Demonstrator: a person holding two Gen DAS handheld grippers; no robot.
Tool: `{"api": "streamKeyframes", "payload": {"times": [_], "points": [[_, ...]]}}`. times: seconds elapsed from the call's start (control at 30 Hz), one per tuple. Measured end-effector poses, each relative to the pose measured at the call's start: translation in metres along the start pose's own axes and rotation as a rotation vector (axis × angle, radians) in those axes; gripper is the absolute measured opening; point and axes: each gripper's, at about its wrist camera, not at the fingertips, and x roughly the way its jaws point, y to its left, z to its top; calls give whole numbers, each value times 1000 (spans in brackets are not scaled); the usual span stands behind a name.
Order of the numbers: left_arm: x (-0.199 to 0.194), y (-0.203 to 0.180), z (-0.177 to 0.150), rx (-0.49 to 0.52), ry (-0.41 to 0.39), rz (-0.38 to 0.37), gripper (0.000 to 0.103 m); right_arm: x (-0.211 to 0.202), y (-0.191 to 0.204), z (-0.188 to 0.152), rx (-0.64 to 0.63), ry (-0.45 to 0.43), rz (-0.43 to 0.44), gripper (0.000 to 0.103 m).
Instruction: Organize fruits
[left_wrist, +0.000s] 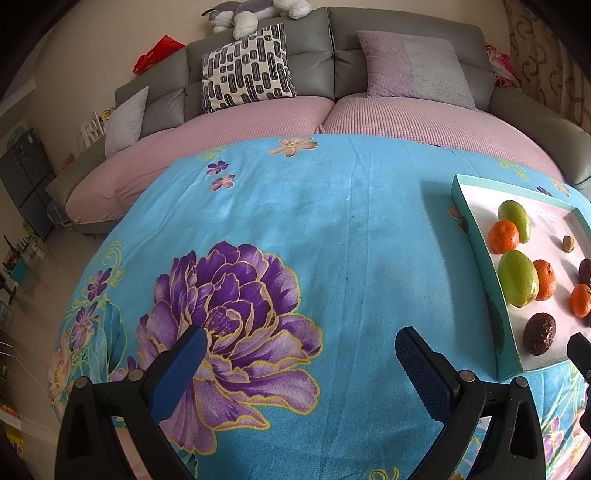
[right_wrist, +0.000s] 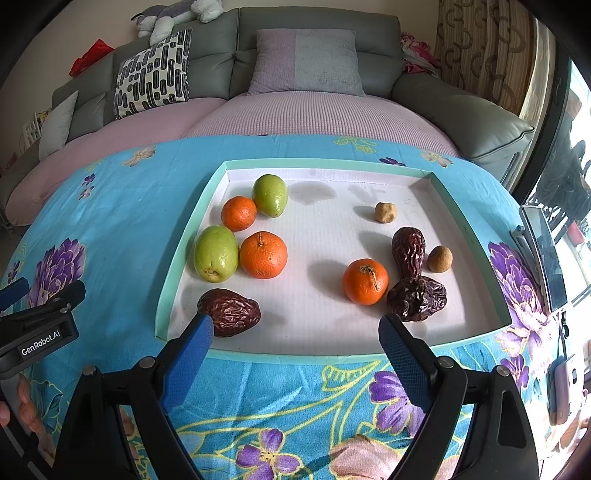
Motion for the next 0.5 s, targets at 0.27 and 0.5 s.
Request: {"api": "streamKeyframes", "payload": {"times": [0.27,0.5], "points": [[0,1,-1,-3,2,3,103,0,-1,0,0,0,0,91],[-1,3,-1,-9,1,10,103,0,-2,-1,5,1,-4,91]]}}
